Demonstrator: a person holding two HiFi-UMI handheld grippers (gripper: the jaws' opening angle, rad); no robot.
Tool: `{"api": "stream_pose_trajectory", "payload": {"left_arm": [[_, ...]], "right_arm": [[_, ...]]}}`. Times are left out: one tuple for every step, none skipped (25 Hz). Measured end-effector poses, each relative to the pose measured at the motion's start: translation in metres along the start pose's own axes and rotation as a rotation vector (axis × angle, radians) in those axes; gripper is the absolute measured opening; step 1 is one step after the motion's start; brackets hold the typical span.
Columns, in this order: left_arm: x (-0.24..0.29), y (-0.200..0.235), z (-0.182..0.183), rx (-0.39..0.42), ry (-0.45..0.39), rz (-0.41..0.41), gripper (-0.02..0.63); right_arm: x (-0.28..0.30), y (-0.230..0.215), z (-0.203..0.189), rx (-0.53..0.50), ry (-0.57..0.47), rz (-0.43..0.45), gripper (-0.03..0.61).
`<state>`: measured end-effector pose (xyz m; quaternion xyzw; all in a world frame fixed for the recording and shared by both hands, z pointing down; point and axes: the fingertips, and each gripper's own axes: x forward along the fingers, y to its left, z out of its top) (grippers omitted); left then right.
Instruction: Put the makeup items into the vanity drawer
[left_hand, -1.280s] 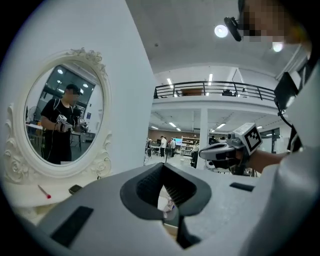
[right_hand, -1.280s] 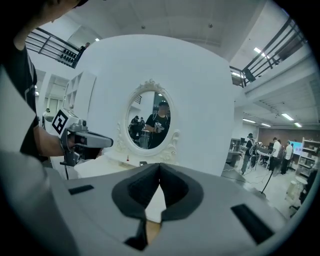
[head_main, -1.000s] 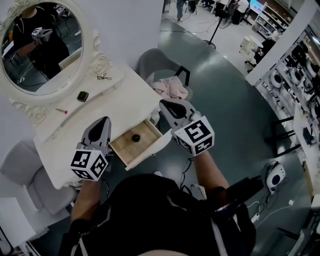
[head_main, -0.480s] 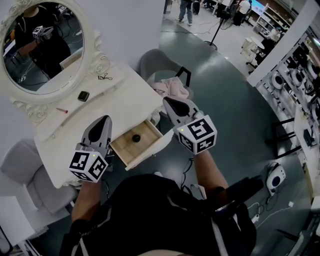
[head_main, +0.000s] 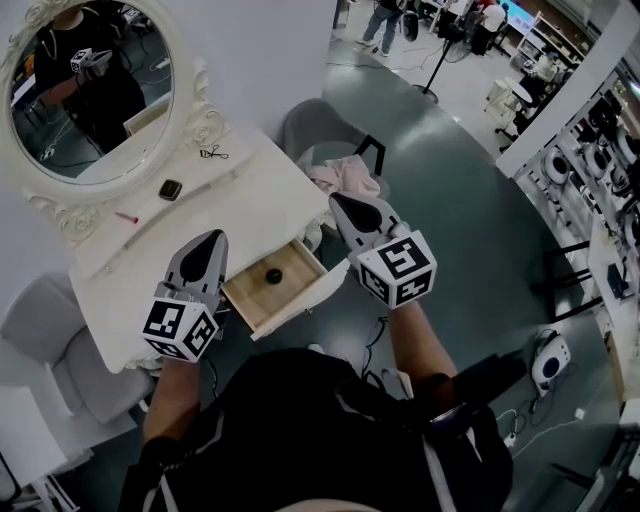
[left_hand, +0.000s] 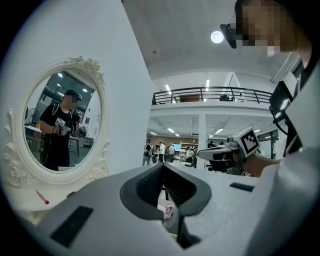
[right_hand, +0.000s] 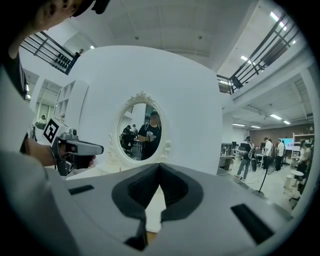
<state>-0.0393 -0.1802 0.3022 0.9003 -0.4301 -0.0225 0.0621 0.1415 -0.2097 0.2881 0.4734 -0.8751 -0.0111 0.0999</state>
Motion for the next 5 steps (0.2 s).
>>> {"api": "stream_pose_trajectory", "payload": {"left_arm": [[-0.0008,0.0008,-0.0013,-0.005,0.004,0.002,0.003],[-0.0020,0.0011,-0.0027,-0.010,0.010,0.002,0.003],[-0.0034,0.0011,-0.0045,-0.015,0.019,0.001,0.003],[-0.0049,0.0011,-0.0064,-0.021,0.030,0.002,0.003],[-0.0065,0.0011,-0.0084,-0.027,0.042,0.003,0.003]], "right_arm": [[-0.0005,0.0007,0.0002,0.001,-0.001,0.001,0.005],[-0.0013,0.0015,0.0001,0.001,-0.002,0.002,0.005],[-0.0021,0.0023,-0.0001,0.000,-0.002,0.002,0.005],[-0.0031,0.0031,-0.0004,0.001,-0.002,0.002,0.005],[-0.0040,0.0038,-0.0008,0.001,-0.003,0.002,0.005]]}}
